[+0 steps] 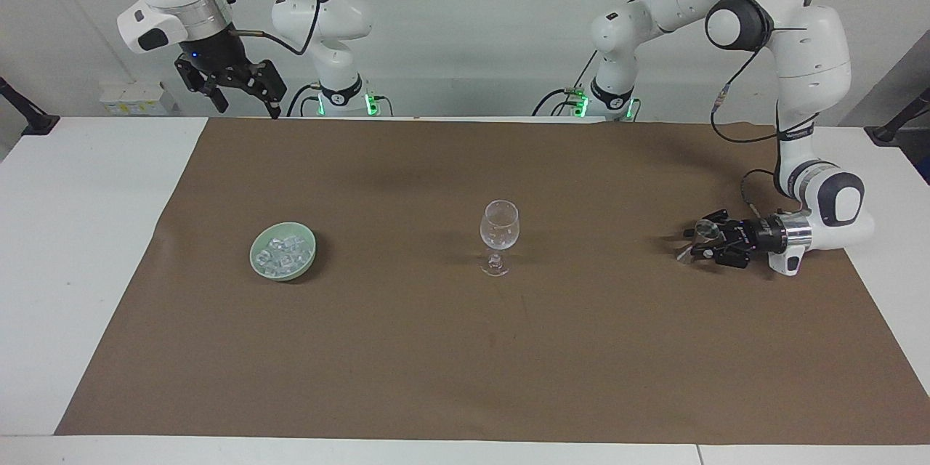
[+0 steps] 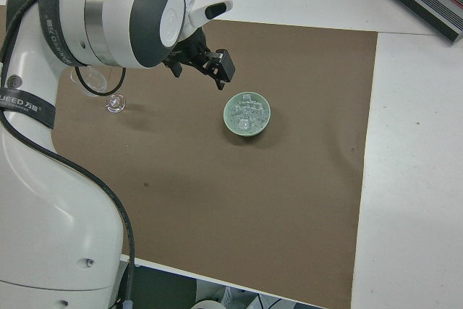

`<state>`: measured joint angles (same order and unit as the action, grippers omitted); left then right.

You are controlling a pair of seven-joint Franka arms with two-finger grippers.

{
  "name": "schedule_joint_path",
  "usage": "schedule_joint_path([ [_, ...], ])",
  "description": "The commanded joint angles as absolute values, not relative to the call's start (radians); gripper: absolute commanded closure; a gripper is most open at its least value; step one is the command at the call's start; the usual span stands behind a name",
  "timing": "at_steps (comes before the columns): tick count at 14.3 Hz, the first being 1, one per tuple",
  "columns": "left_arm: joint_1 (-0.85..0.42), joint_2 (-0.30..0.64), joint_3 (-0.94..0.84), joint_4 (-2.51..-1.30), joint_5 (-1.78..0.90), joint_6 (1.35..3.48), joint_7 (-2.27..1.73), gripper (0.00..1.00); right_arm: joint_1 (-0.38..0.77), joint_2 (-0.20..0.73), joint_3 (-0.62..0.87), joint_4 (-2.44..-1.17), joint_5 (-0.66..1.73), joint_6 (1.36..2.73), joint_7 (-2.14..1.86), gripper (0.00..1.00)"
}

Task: Pour wine and add ice with both arms
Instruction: 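Close the left gripper around the small dark metal cup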

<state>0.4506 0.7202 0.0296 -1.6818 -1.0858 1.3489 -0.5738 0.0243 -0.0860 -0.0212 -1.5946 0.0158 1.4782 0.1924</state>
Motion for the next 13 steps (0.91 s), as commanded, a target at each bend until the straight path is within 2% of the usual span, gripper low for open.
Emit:
schedule_joint_path([
  [1, 0.453, 0.729, 0.034, -1.678, -1.106, 1.335, -0.565, 0.86, 0.026, -0.112, -0.023, -1.626, 0.025, 1.500, 0.204, 0.00],
  [3, 0.453, 0.729, 0.035, -1.678, -1.111, 1.335, -0.565, 1.00, 0.026, -0.112, -0.023, -1.626, 0.023, 1.500, 0.204, 0.00],
  [13, 0.451, 0.727, 0.034, -1.671, -1.115, 1.338, -0.568, 1.00, 0.026, -0.112, -0.023, -1.626, 0.023, 1.500, 0.204, 0.00],
])
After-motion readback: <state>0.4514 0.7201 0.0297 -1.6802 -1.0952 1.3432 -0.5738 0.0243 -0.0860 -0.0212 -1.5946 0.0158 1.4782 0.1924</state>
